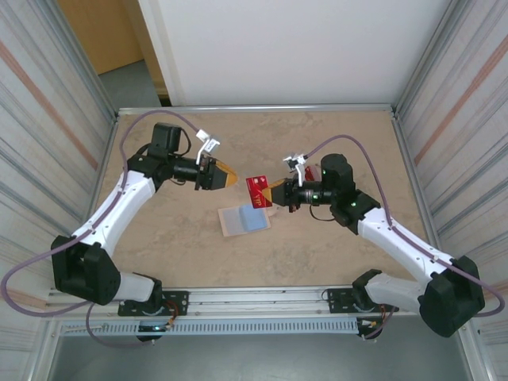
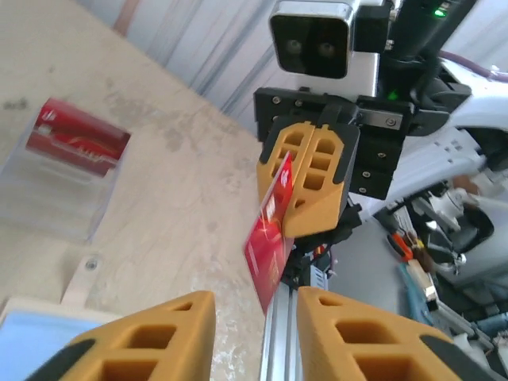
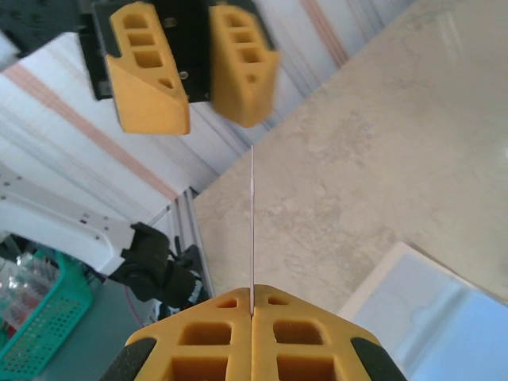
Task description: Put the credit cards into the card holder
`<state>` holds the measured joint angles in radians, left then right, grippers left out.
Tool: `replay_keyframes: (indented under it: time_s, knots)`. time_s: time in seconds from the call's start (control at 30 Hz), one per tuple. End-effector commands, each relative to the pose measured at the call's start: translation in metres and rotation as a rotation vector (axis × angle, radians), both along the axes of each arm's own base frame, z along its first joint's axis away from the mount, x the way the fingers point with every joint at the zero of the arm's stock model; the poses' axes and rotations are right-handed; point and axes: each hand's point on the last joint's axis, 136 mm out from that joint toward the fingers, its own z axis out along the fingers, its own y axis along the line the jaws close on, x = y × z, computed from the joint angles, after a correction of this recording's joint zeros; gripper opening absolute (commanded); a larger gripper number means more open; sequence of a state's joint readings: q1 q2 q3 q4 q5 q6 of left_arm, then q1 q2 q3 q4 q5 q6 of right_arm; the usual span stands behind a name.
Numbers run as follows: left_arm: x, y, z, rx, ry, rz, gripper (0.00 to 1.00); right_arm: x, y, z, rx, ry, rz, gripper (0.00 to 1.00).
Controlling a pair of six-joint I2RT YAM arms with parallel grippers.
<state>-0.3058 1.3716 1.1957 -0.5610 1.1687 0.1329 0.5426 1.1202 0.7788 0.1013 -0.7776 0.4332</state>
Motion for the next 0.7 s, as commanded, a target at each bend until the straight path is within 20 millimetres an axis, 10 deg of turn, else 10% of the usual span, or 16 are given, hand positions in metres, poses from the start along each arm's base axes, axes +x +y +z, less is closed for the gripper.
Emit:
replay_keyframes:
  time_s: [0.0,0.37,0.67]
  knots:
    - [-0.007,0.013,-0.039,0.200,0.074,0.067,0.08,0.013,-0.018,-0.029,-0.052,0.138,-0.103,0.00]
    - [0.008,0.053,-0.189,0.754,0.144,0.222,0.00,0.041,-0.024,-0.110,-0.201,0.401,-0.250,0.00]
    - [0.022,0.048,-0.221,0.918,0.075,0.153,0.00,0.052,-0.005,-0.137,-0.261,0.492,-0.231,0.00]
